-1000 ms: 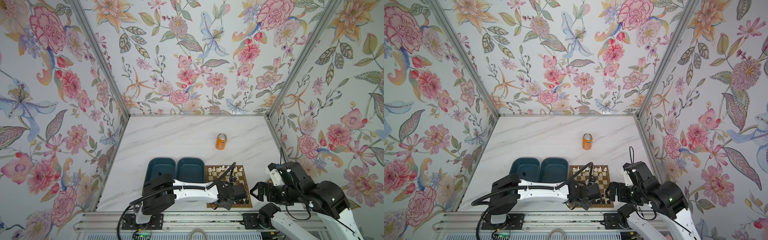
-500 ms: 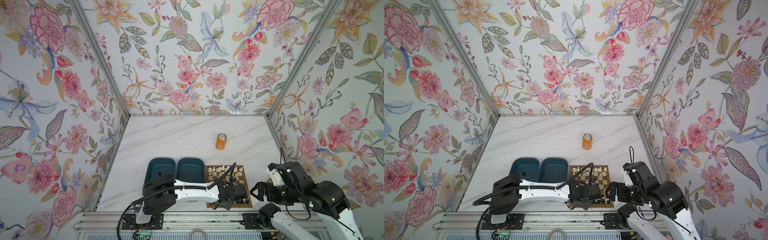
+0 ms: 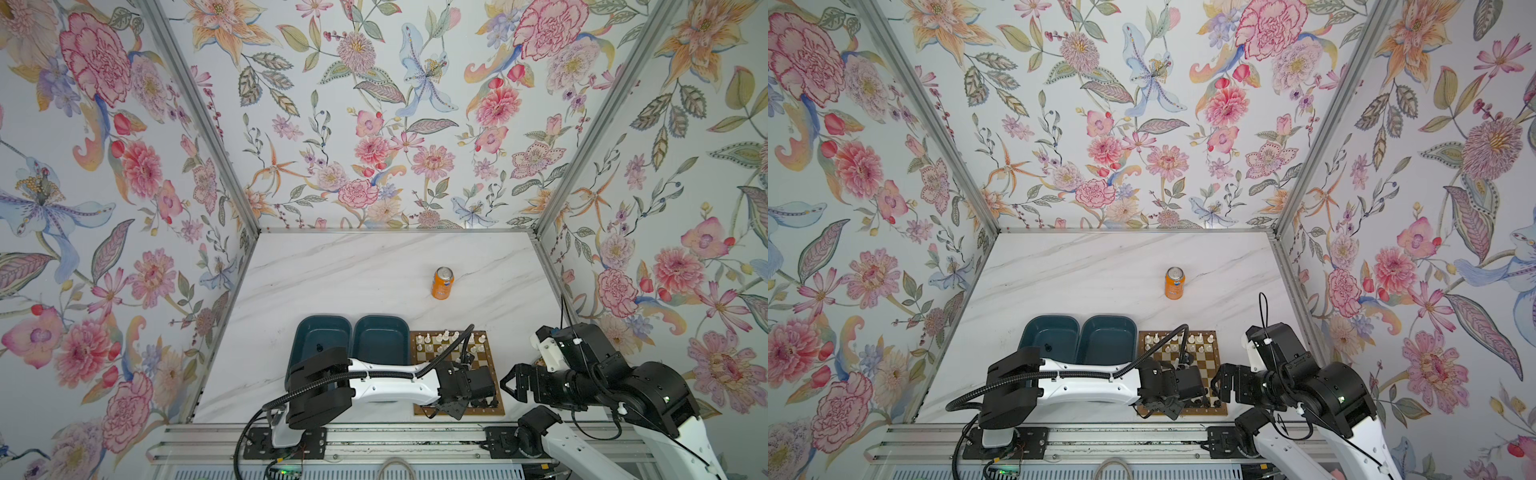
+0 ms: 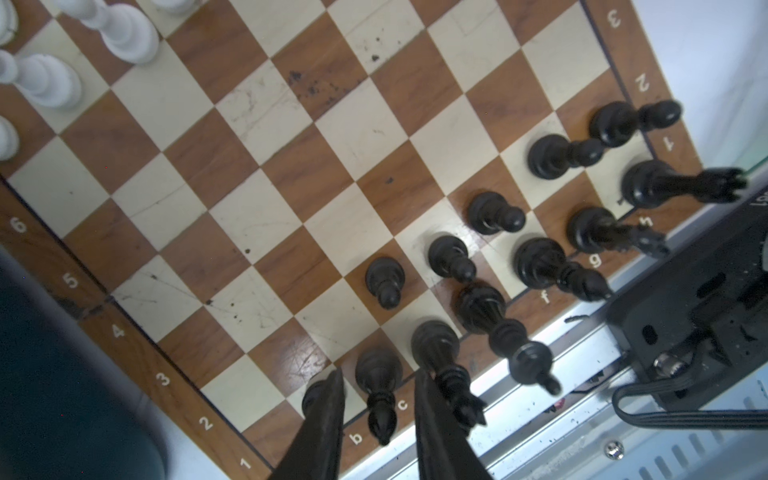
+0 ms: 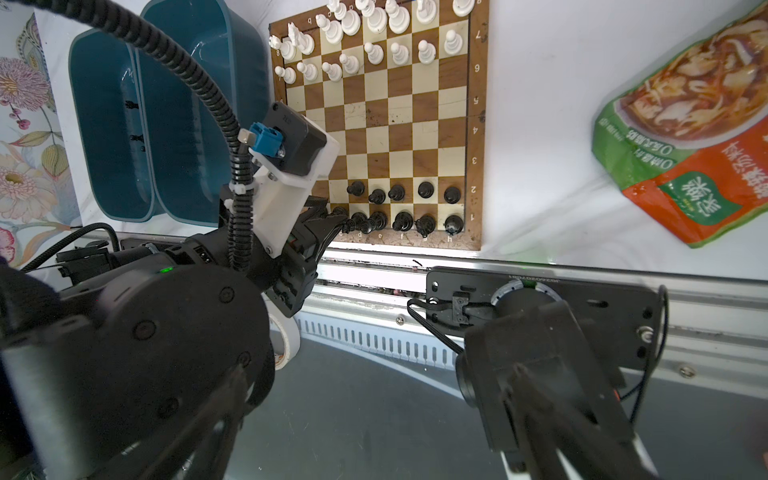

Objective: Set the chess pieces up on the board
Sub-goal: 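Open the left gripper to release the black pawn on the board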

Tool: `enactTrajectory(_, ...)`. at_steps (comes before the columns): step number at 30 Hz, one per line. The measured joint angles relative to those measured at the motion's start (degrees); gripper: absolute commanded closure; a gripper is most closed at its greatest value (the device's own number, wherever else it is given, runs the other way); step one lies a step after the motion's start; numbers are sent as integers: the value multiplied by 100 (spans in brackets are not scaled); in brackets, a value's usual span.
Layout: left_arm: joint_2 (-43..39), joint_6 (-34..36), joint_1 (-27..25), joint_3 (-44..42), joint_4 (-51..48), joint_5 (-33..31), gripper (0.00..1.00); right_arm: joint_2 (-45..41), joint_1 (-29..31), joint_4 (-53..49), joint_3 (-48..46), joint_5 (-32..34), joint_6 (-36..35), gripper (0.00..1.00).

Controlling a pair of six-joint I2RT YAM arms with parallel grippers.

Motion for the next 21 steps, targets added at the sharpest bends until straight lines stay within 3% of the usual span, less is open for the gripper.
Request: enactTrajectory(21,0,61,68,103,-229,-66,70,0,0,26,-2,-4,0,1)
